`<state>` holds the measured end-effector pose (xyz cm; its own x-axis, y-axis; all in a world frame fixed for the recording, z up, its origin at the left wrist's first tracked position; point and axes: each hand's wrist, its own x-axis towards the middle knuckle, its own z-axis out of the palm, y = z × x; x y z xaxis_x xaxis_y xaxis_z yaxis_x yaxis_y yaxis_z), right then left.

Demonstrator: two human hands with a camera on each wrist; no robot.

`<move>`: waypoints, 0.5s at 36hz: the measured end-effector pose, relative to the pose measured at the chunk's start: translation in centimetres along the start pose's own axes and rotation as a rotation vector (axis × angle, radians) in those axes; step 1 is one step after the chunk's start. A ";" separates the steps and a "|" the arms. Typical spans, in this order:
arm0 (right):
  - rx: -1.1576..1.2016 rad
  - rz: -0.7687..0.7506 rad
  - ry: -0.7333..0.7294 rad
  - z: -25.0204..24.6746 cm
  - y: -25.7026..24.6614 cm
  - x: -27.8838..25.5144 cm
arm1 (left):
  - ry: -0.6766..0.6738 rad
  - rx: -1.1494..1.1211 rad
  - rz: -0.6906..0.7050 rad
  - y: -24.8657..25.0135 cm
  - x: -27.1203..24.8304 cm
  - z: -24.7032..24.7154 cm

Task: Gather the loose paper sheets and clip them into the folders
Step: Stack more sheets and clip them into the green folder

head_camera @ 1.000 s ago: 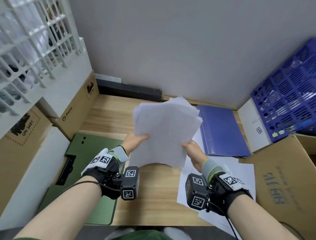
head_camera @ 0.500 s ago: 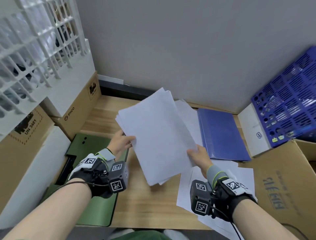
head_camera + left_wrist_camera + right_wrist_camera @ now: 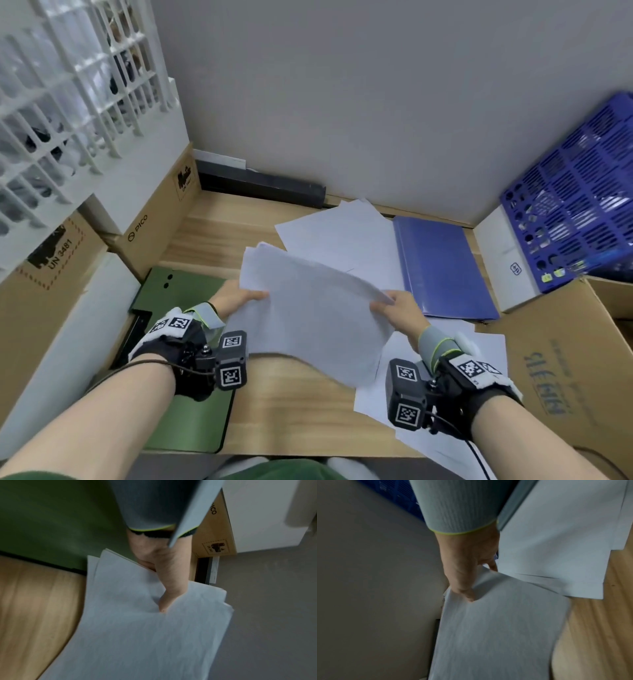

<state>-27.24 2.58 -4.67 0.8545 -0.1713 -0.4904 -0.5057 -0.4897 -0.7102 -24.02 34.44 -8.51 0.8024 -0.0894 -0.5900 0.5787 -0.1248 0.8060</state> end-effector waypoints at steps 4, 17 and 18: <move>0.323 -0.129 0.148 -1.4 -2.1 -0.5 | -0.019 -0.152 0.129 1.8 -0.2 -0.3; 0.426 0.056 0.079 0.6 1.5 -1.2 | 0.140 -0.086 0.167 -1.7 -0.2 0.6; 0.418 0.062 0.067 0.7 1.5 -1.2 | 0.141 -0.076 0.164 -1.6 -0.3 0.7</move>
<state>-29.17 2.68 -5.52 0.8197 -0.2513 -0.5147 -0.5494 -0.0906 -0.8306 -25.31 33.93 -9.69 0.8961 0.0369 -0.4423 0.4436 -0.0446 0.8951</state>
